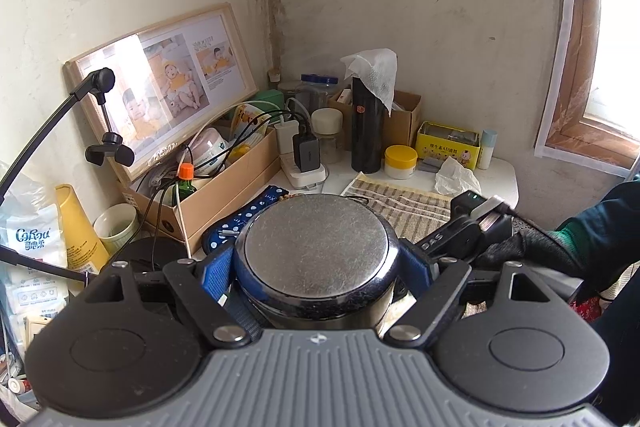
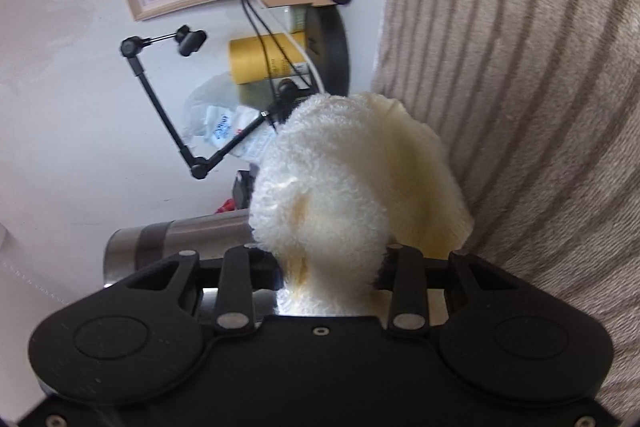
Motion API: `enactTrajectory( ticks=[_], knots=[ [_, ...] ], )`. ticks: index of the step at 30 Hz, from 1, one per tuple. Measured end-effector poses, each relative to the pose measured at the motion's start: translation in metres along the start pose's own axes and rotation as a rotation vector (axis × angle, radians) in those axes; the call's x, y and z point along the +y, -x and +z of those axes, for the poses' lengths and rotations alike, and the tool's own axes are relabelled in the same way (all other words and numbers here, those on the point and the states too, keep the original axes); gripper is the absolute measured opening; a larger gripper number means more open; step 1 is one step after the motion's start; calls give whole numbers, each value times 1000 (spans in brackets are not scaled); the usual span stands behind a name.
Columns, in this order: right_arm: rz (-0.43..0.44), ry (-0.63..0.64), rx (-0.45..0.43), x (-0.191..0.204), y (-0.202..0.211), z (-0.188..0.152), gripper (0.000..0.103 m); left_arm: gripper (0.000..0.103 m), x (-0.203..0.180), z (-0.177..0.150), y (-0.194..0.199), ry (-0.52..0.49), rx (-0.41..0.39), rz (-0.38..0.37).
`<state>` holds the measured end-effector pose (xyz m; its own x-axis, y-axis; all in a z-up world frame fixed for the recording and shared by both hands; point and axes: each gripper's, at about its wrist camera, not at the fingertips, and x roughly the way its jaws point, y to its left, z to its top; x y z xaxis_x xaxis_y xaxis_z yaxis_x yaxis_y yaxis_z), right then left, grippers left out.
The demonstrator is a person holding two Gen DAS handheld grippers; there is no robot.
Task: Clean container
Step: 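Rub the towel around the thermos body with the right gripper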
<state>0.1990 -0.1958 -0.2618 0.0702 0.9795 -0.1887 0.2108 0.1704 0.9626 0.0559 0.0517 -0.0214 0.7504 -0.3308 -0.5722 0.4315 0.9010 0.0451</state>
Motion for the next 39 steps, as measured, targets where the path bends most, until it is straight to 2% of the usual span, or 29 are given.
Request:
enactTrajectory(
  ticks=[4,6,10,12,15,17,19,22,26,28,31,34,39],
  knots=[
    [-62,-21,-10,-18,-5,5,33,83,-1,0,0,0,2,3],
    [-75,-21,-12,-26,-6,7,22,83,-1,0,0,-1,4,3],
    [-88,15,2,-23,-7,8,22,83,1,1,0,-26,11,-15],
    [-101,30,5,-21,-5,7,23,83,4,5,0,-105,31,-73],
    [-116,39,4,-18,-2,6,27,83,13,13,-2,-276,67,-230],
    [-119,48,0,-15,0,6,29,83,22,22,-8,-304,118,-283],
    [-118,61,-3,-10,2,4,30,84,24,31,-12,-277,180,-259],
    [-102,88,-11,2,2,1,30,84,8,36,-14,-211,216,-101],
    [-60,94,-29,14,5,-3,30,84,-12,32,-11,-49,178,70],
    [-46,107,-28,21,6,-5,30,84,-12,31,-11,53,158,120],
    [-27,118,-30,30,8,-7,30,84,-12,28,-13,130,163,187],
    [0,129,-34,40,10,-9,31,84,-13,20,-9,89,119,170],
    [58,159,-26,58,14,-12,31,83,-3,8,-3,-13,62,46]
  ],
)
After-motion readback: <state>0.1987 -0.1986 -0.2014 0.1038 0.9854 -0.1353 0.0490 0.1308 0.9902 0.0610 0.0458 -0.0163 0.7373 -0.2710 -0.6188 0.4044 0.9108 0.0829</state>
